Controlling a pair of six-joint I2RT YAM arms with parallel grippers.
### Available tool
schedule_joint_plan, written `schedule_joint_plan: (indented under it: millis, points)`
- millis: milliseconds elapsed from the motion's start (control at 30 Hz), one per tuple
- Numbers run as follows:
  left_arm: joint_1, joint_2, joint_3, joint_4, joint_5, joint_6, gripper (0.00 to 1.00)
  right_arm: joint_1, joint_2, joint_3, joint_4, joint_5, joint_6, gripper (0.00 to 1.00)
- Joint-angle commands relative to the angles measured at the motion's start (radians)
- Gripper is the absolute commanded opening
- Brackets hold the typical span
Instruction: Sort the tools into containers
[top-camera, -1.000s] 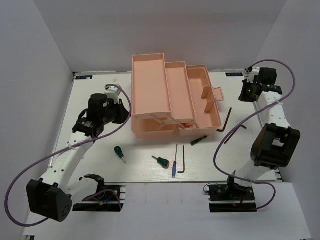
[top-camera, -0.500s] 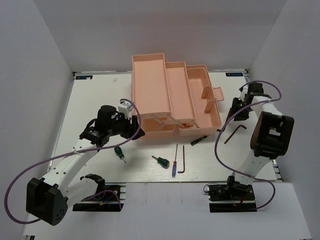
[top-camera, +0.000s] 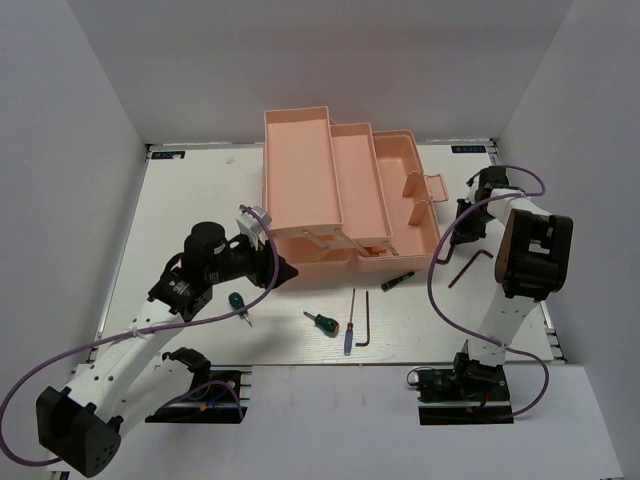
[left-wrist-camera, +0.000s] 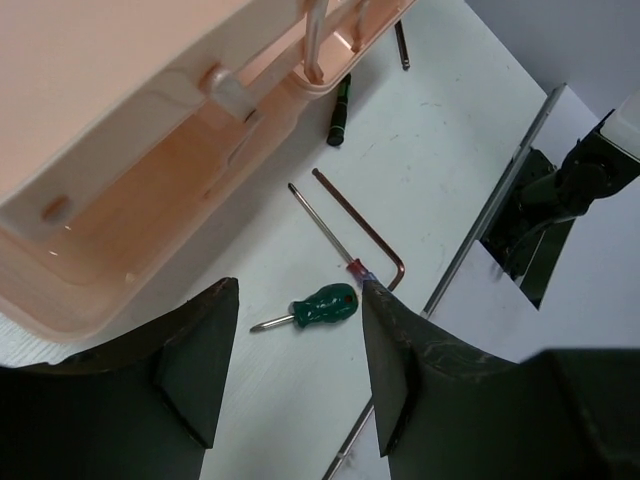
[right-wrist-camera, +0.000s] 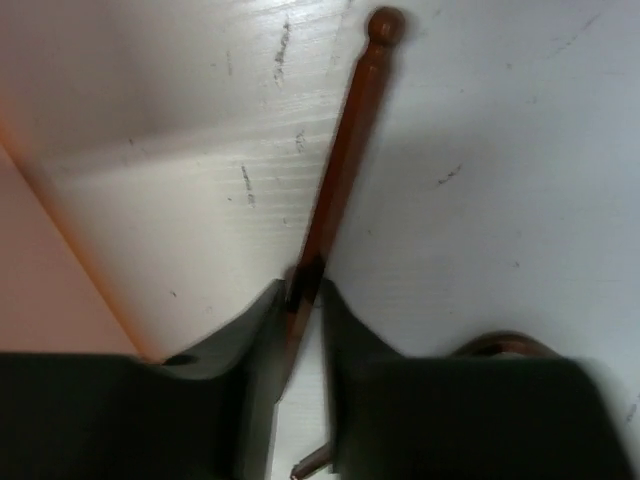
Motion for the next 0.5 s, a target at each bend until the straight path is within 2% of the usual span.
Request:
schedule_joint_plan:
  millis: [0, 100, 300, 467]
  points:
    - [-0.031, 0.043, -0.029, 0.052, 0.023, -0.030, 0.62, 0.003, 0.006, 0.009, -0.012, 0.056, 0.006, 0.17]
    - [-0.067, 0.099, -0.017, 0.062, 0.012, -0.030, 0.59, -0.005, -0.027, -0.014, -0.030, 0.082, 0.006, 0.00]
    - [-0.151, 0.123, 0.015, 0.052, -0.020, -0.020, 0.59, -0.022, -0.147, -0.078, -0.046, 0.143, -0.037, 0.00]
    - [-0.242, 0.247, 0.059, 0.052, -0.052, -0.011, 0.62, -0.023, -0.362, -0.086, -0.026, 0.229, -0.124, 0.00]
